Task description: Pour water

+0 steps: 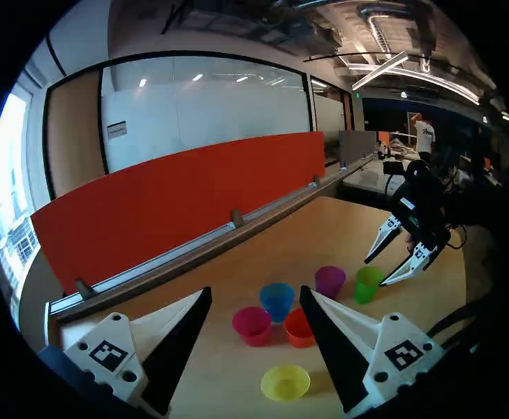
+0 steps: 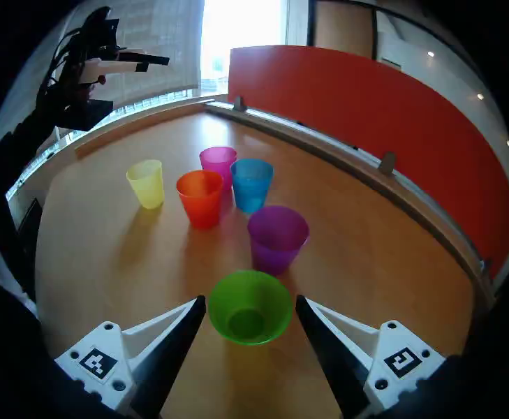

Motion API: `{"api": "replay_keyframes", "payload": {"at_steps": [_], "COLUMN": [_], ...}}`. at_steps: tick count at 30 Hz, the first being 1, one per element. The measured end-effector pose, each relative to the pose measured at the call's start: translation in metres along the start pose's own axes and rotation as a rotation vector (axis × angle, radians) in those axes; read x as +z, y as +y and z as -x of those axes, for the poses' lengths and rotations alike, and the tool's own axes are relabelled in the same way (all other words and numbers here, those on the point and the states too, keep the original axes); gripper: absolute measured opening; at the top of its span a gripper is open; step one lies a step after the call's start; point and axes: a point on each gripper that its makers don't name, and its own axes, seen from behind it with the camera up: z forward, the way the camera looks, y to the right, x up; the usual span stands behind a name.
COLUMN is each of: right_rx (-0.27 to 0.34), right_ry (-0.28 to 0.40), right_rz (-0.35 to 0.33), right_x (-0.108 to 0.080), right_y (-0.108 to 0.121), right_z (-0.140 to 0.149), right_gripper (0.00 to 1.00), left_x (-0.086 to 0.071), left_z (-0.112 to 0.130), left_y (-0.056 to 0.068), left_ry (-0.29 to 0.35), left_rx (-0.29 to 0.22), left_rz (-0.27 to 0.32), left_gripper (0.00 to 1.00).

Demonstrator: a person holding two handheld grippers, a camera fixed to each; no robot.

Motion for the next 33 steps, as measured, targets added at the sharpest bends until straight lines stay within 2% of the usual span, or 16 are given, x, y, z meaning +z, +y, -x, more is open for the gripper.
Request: {"api": "replay_keyframes", "payload": {"at_steps": [33], "right_rx": [0.004], "right_ry": [-0.016], "right_rz": [-0.004], "right_x": [0.024], "right_y": [0.0], "right_z": [0.02], "right_gripper": [1.0], "left_x": [-0.001], "left_z": [0.004], "left_y": [-0.003], "left_ry": [-0.003], "left_rx": [0.008], "left_rz": [-0.01], "left_gripper": [0.94]}}
